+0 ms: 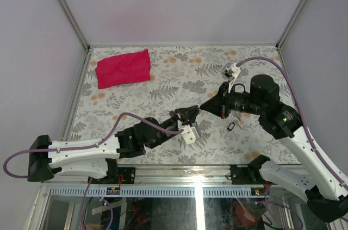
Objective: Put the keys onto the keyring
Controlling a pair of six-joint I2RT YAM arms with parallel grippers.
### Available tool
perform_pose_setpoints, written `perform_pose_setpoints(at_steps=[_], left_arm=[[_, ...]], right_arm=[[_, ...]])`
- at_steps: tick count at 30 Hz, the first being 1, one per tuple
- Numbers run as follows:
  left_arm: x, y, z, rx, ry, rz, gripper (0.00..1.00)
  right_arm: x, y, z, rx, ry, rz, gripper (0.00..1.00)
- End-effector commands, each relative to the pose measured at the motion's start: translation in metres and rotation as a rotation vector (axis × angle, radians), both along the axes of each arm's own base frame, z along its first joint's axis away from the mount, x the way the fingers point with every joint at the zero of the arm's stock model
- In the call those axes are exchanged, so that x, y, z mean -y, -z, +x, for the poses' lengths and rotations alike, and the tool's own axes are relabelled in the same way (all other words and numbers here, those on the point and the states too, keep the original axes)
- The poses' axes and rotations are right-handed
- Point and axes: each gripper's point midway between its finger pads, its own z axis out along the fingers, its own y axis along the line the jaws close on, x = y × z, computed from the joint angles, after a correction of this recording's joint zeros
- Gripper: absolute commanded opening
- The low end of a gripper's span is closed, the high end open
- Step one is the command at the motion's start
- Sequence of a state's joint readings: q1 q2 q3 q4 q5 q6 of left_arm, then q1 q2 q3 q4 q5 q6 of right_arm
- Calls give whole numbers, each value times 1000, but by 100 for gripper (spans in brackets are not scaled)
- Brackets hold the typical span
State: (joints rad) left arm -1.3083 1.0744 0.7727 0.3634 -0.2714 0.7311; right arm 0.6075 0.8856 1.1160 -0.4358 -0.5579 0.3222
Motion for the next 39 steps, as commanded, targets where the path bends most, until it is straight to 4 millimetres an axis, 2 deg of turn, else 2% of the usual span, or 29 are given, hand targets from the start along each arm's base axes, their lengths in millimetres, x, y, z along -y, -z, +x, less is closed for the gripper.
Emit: perform_pose_setpoints(at_steps=[1,7,11,17,22,25,29,35,37,39], left_arm=[[-2,-27,-6,36,24,-90,16],[-2,-26,-6,38,24,-81,13],[-3,-28,-5,34,21,-90,0],[-4,-28,-3,8,2,-113,0],[-4,-26,-1,-7,-12,-100,0],[-4,-25,0,-8,-15,-96,0],[-3,-22,1,-11,-24,-76,0],[-2,-20,3,-12,-34,-65,0],[-2,-19,5,-20,-47,-54,0],[-3,-15,9,-43,-74,-34,0]], right_arm=[[0,-16,5,48,12,23,0],[-2,-11,6,35,8,17,0],[-1,-9,6,34,11,14,0],[2,-10,9,45,37,7,0],[9,-17,17,96,99,5,27],[17,-20,22,130,151,-3,37],[21,-23,21,152,165,2,39],[17,-13,18,114,127,-28,39],[26,-9,26,110,201,-57,41],[44,-3,42,105,336,-104,42]])
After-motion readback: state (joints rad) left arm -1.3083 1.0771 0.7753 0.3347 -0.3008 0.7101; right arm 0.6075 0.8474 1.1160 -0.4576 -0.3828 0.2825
